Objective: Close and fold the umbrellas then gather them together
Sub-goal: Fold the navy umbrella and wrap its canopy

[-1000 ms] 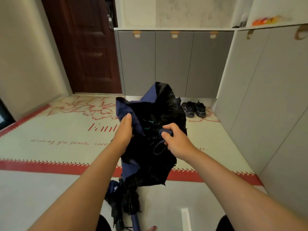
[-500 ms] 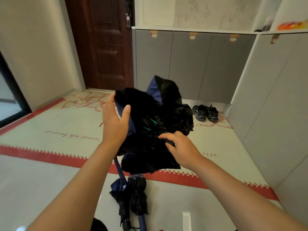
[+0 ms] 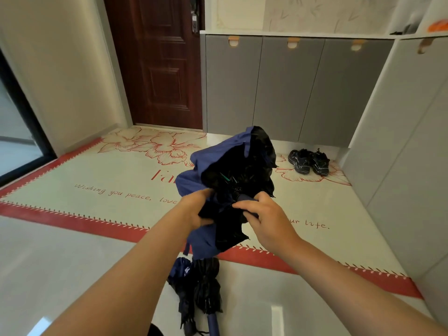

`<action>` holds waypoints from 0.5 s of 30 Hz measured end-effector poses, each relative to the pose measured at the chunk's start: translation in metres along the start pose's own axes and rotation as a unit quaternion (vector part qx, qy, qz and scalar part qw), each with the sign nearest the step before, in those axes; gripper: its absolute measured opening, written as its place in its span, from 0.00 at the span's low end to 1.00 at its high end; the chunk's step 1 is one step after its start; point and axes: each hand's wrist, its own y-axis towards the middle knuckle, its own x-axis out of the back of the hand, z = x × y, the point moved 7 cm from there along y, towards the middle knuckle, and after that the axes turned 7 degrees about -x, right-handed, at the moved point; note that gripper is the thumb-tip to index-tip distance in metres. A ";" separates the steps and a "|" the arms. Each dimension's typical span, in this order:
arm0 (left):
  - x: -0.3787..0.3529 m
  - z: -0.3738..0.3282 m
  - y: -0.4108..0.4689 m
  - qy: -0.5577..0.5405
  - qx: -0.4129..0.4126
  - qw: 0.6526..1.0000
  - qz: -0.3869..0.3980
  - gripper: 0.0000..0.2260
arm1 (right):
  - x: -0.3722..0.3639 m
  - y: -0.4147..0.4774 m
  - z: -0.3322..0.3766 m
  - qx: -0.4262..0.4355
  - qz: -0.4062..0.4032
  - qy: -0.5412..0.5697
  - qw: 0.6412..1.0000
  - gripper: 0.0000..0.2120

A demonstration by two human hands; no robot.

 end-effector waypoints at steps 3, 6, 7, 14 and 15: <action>-0.018 0.011 0.000 -0.051 0.024 0.997 0.053 0.12 | -0.003 -0.003 -0.006 0.001 0.017 0.024 1.000 0.15; -0.025 0.006 0.003 -0.109 -0.001 0.991 0.074 0.11 | -0.002 -0.004 -0.013 -0.019 0.045 0.061 0.997 0.15; -0.022 0.004 0.008 -0.104 -0.015 0.993 0.061 0.11 | -0.002 -0.004 -0.015 -0.035 0.059 0.078 0.995 0.14; 0.001 -0.014 0.010 0.007 -0.114 0.987 -0.115 0.12 | 0.011 -0.008 -0.016 -0.097 0.131 0.049 0.985 0.14; -0.002 -0.016 0.008 0.042 -0.139 0.983 -0.117 0.10 | 0.031 -0.003 -0.013 -0.099 0.043 0.038 0.993 0.15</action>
